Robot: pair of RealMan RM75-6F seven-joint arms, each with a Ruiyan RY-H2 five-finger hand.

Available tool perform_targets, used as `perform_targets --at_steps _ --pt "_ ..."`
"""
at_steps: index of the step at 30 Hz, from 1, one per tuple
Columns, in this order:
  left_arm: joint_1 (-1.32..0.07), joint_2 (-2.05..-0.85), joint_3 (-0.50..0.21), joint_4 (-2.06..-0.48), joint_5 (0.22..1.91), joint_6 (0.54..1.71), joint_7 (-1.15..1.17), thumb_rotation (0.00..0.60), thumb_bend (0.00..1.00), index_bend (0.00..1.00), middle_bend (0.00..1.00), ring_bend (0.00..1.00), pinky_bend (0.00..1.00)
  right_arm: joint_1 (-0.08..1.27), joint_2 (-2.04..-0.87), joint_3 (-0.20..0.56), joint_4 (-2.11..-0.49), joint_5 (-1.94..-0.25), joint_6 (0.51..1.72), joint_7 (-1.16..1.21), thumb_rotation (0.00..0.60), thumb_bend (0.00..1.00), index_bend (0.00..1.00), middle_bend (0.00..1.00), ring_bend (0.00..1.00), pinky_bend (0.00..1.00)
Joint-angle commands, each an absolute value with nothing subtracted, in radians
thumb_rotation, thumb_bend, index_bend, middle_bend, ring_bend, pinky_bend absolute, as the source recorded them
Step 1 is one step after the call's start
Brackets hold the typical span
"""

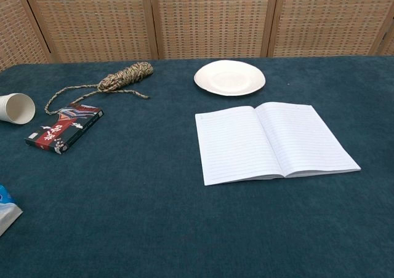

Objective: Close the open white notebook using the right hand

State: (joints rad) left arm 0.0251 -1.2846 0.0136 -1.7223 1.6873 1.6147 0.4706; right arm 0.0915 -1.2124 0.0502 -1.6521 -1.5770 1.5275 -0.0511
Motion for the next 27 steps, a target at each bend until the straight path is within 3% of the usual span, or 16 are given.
perform_targets --at_steps 1,27 --pt "0.025 -1.285 0.013 -1.722 1.689 1.617 0.470 0.600 0.15 0.00 0.00 0.00 0.00 0.092 -1.216 0.061 -1.643 -1.556 1.522 -0.048 0.600 0.22 0.00 0.00 0.00 0.00" --pt "0.024 -1.287 0.014 -1.724 1.690 1.612 0.469 0.600 0.15 0.00 0.00 0.00 0.00 0.099 -1.204 0.066 -1.644 -1.526 1.486 -0.019 0.600 0.22 0.00 0.00 0.00 0.00"
